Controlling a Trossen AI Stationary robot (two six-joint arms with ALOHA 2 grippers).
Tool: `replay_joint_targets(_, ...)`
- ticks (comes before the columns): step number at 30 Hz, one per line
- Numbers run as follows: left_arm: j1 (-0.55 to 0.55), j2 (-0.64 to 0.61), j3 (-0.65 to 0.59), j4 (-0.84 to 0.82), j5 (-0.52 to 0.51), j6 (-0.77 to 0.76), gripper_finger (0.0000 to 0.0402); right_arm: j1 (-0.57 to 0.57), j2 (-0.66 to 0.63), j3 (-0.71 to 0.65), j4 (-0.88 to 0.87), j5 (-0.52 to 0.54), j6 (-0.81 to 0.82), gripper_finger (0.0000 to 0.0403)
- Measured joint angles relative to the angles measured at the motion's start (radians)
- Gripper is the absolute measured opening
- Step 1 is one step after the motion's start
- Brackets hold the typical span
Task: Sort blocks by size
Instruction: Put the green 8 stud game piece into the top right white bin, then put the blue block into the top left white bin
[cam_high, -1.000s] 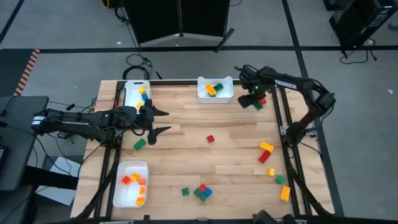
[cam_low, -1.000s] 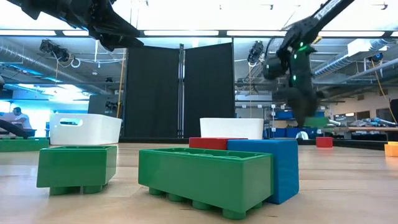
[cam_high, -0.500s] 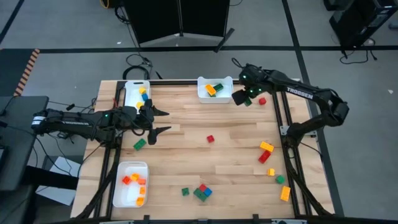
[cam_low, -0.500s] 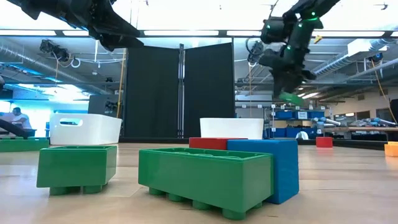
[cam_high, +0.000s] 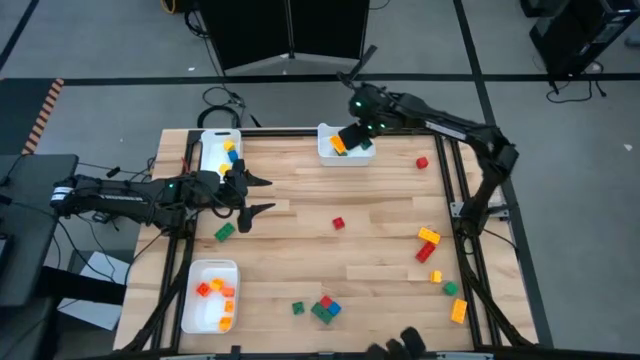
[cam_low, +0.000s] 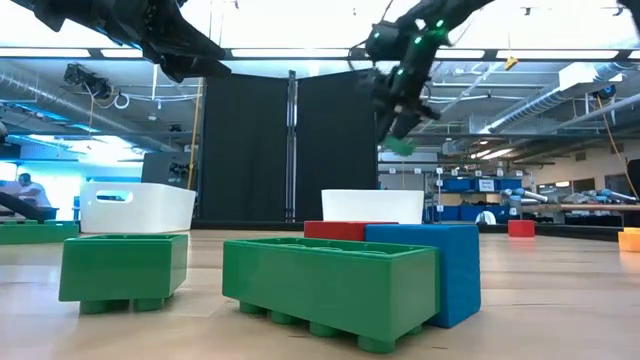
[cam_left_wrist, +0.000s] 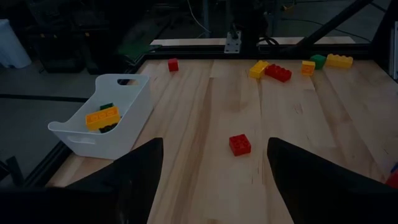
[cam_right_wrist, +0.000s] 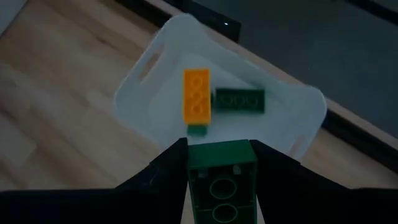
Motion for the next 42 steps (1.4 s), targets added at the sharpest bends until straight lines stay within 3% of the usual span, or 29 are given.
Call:
replay_joint_targets(8, 0.000, 0.000, 0.000, 0.000, 0.000, 0.000, 0.0298, -0.040, 0.188, 0.104, -0.021, -0.004, 0.004, 0.0161)
replay_joint_targets(17, 0.000, 0.000, 0.000, -0.010, -0.006, 0.006, 0.0298, -0.064, 0.282, 0.108, -0.025, -0.028, 0.018, 0.0168)
replay_joint_targets(42, 0.000, -0.012, 0.000, -0.010, -0.067, 0.003, 0.0298, -0.063, 0.246, 0.105, -0.061, -0.030, -0.029, 0.0224)
